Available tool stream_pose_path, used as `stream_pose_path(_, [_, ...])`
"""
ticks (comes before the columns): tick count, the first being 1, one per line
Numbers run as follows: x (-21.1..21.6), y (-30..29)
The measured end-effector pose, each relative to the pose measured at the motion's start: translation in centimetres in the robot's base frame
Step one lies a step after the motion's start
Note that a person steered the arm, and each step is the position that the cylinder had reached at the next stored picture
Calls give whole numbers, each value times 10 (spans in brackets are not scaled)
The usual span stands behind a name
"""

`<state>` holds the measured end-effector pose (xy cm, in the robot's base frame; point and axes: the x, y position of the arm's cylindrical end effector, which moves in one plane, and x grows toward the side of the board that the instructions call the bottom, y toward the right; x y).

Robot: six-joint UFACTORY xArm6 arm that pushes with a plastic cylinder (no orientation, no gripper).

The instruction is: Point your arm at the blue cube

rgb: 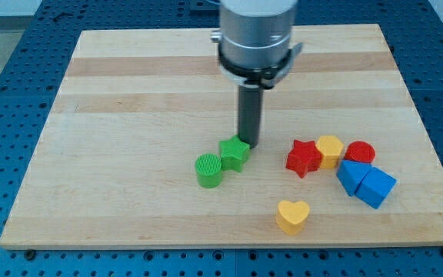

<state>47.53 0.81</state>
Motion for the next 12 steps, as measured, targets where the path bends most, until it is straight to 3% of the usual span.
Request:
stream_pose_path(2, [28,-70])
stream_pose_path(3, [24,-65])
stream_pose_path(7, [-34,36])
stream_pose_path(8, [-58,73])
stream_pose_path(9, [-66,153])
stream_pose_path(10, [-63,212])
stream_pose_path(12, [-7,254])
